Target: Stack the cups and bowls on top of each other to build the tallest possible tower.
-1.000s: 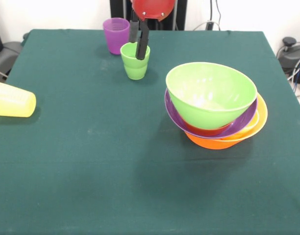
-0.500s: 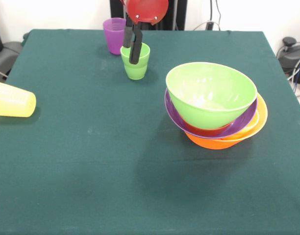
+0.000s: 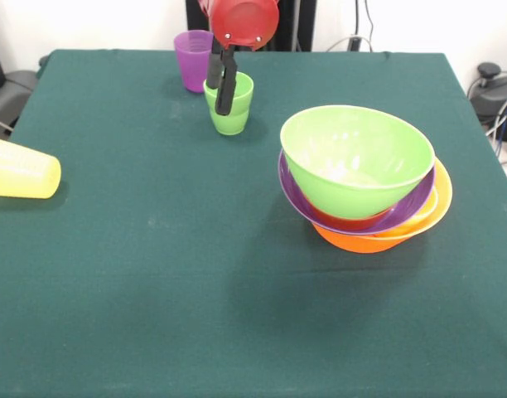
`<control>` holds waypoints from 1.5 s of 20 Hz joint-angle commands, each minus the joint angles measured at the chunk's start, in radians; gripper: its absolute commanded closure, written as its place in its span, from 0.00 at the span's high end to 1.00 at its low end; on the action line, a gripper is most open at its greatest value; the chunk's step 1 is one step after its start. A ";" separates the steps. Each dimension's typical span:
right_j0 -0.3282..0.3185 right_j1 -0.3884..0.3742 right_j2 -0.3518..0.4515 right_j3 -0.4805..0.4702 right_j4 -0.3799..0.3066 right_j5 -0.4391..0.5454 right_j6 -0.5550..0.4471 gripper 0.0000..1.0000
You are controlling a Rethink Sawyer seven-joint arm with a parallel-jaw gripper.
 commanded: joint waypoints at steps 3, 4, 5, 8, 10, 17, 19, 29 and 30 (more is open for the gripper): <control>0.025 0.077 0.096 0.131 0.056 -0.087 0.195 1.00; 0.029 0.080 0.093 0.133 0.063 -0.093 0.201 1.00; 0.033 0.081 0.092 0.137 0.071 -0.095 0.206 1.00; 0.047 0.087 0.083 0.145 0.091 -0.095 0.222 1.00; 0.054 0.089 0.080 0.150 0.104 -0.096 0.224 1.00; 0.060 0.094 0.078 0.172 0.132 -0.077 0.200 1.00; 0.058 0.096 0.081 0.183 0.137 -0.073 0.189 1.00; 0.065 0.105 0.069 0.200 0.146 -0.062 0.172 1.00; 0.066 0.106 0.068 0.201 0.146 -0.061 0.172 1.00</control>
